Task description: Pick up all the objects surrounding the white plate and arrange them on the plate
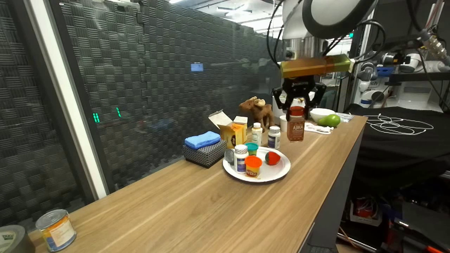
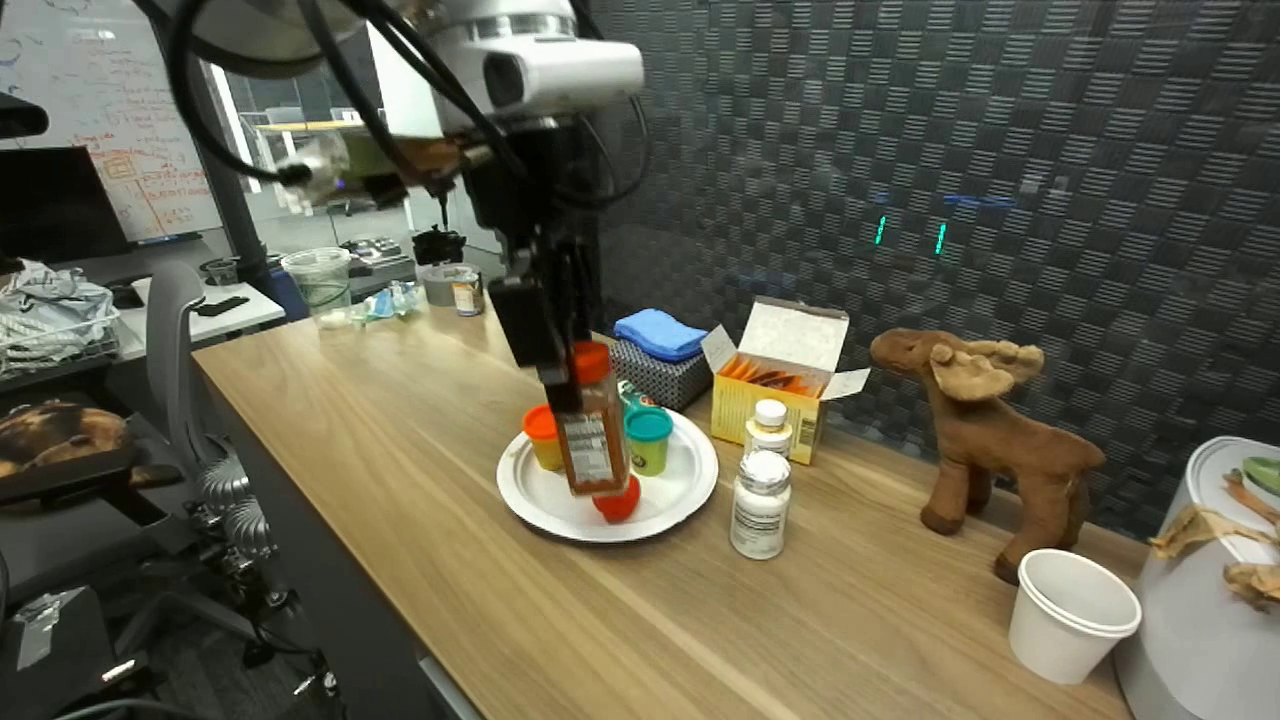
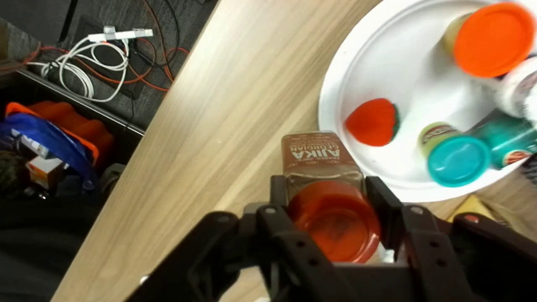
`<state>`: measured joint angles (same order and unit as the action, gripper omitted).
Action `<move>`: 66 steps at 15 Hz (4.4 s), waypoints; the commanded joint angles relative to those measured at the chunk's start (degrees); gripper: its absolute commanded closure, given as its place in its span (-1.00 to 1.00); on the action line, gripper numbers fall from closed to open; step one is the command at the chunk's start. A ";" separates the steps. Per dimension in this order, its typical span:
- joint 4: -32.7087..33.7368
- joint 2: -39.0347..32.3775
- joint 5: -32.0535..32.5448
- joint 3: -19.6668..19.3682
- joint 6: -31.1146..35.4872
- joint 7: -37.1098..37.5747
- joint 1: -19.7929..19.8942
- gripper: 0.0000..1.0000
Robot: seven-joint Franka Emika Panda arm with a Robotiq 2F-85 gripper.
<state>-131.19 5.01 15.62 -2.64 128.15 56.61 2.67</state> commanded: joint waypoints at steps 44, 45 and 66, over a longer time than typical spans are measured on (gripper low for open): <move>16.36 -22.19 -15.33 1.30 7.40 -8.33 -5.00 0.50; 16.26 -22.25 -15.42 1.29 7.37 -8.43 -5.08 0.50; 18.01 -19.82 -12.24 -7.21 3.65 -8.24 0.98 -1.00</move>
<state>-116.20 -12.21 4.33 -9.08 133.65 48.67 2.28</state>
